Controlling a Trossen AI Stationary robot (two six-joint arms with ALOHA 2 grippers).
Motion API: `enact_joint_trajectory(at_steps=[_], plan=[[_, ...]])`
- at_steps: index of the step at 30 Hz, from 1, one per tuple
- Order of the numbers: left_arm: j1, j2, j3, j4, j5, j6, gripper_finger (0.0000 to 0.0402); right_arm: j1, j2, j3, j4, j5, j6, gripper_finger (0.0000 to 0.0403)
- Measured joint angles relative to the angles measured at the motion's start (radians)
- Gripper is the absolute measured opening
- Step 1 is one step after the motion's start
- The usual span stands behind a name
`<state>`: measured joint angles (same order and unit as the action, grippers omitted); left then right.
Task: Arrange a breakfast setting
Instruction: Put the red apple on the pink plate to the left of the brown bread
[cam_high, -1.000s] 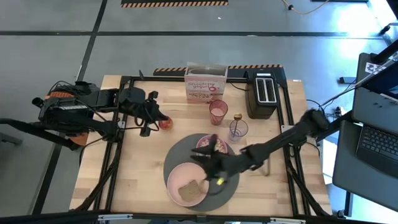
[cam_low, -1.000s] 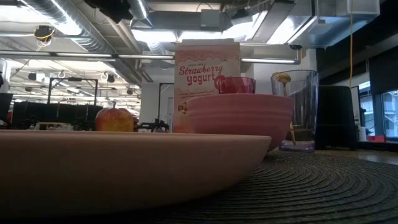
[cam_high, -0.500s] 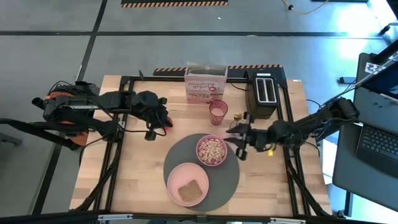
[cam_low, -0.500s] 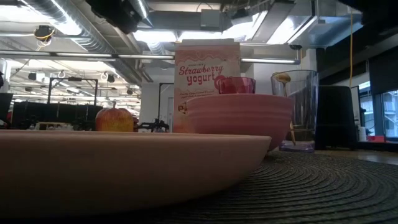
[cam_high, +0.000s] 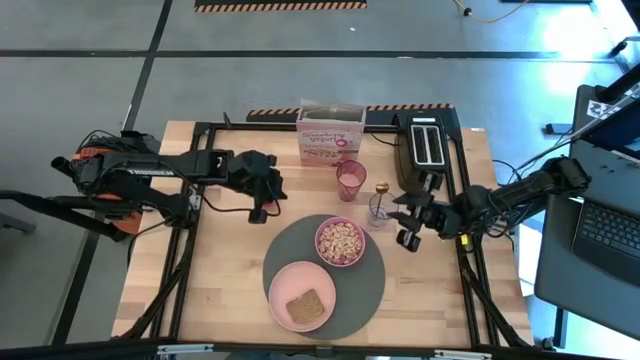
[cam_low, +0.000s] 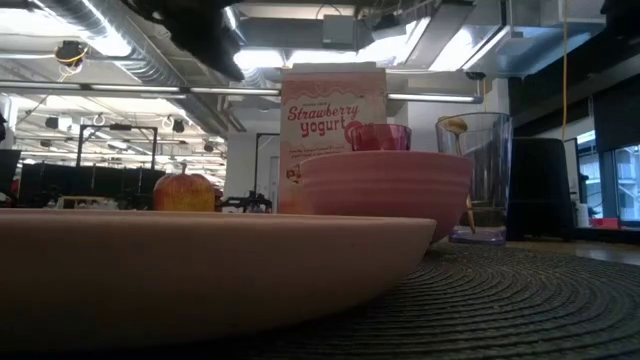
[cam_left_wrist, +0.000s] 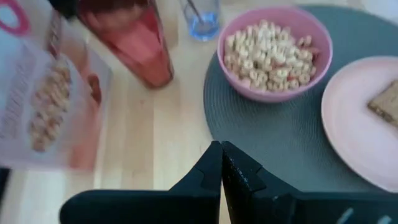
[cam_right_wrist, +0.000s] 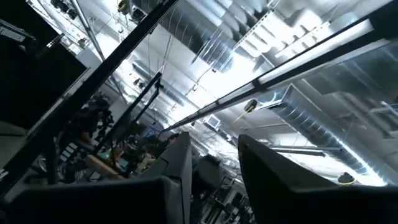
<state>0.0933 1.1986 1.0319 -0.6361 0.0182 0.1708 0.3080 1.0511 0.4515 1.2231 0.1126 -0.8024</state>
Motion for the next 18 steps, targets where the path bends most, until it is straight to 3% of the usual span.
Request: enact_joint_trajectory(at_steps=[3,7,13,18], plan=[[0.0,0.02,0.0,0.001,-0.055,-0.011,0.0006,-0.001,-0.014,0.0,-0.009,0.005,-0.044,0.0104],[0.004,0.061,0.0,0.001,-0.184,-0.012,0.0052,-0.001,-0.032,0.0,-0.065,0.022,-0.07,0.0104],[0.038,0.128,0.0,0.002,-0.423,-0.064,0.0172,-0.001,-0.047,0.0,-0.098,0.054,-0.071,0.0104],[0.063,0.152,0.0,-0.001,-0.548,-0.147,0.0282,0.0,-0.05,0.0,-0.098,0.052,-0.071,0.0104]])
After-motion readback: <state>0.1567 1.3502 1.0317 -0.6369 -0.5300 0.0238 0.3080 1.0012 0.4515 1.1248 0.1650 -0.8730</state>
